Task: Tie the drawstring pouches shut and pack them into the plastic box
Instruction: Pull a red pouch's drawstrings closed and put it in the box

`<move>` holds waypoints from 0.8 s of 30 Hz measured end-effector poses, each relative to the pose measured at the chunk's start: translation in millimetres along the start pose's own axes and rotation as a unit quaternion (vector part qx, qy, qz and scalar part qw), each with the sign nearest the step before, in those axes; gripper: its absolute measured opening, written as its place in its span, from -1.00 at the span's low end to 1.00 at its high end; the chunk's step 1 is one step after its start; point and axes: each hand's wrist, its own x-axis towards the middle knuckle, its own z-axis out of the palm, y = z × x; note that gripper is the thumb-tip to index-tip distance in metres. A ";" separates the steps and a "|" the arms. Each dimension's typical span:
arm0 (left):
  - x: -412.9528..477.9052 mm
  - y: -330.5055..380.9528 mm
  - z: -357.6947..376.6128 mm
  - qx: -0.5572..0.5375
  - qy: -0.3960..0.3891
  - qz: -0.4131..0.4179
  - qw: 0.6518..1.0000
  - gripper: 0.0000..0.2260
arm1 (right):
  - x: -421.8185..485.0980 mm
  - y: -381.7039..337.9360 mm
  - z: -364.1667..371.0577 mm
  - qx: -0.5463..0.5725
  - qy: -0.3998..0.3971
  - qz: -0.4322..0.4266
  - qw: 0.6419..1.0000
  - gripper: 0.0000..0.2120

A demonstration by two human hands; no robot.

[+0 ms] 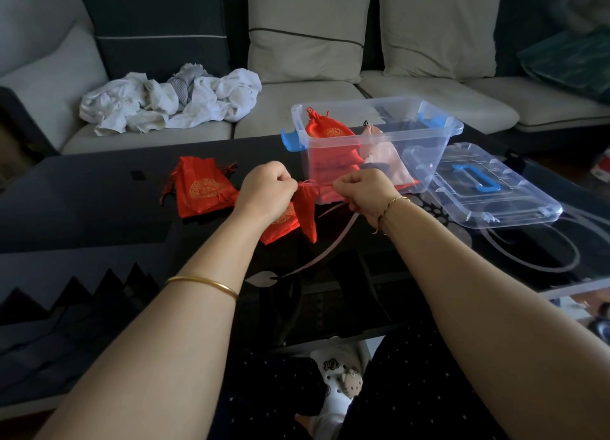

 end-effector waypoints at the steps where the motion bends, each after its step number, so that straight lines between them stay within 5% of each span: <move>1: -0.9 1.6 1.7 -0.006 -0.006 -0.001 1.000 -0.91 | 1.0 1.9 1.0 -0.002 0.010 0.002 1.000 -0.76; 5: 1.6 1.7 2.9 -0.084 -0.032 -0.039 0.995 -0.86 | -2.2 5.4 5.0 -0.036 0.005 -0.014 0.999 -0.78; 9: 4.0 -3.5 1.9 -0.121 -0.045 -0.078 0.989 -0.91 | -10.8 5.8 4.7 0.039 -0.118 0.047 0.991 -0.81; 13: 7.2 -3.6 4.6 -0.119 -0.019 -0.073 0.990 -0.88 | -12.9 0.6 -1.4 0.102 -0.136 0.064 0.983 -0.77; 16: 10.3 -0.2 7.3 -0.145 -0.011 -0.080 0.986 -0.80 | -18.7 -1.4 -5.0 0.041 -0.177 0.025 0.983 -0.85; 20: 12.8 7.2 9.7 -0.185 -0.005 -0.067 0.980 -0.86 | -22.2 0.8 -14.4 -0.101 -0.125 -0.046 0.986 -0.82; 24: 15.1 20.1 10.3 -0.217 0.002 -0.053 0.975 -0.93 | -24.4 -1.7 -29.8 -0.104 -0.052 -0.084 0.990 -0.95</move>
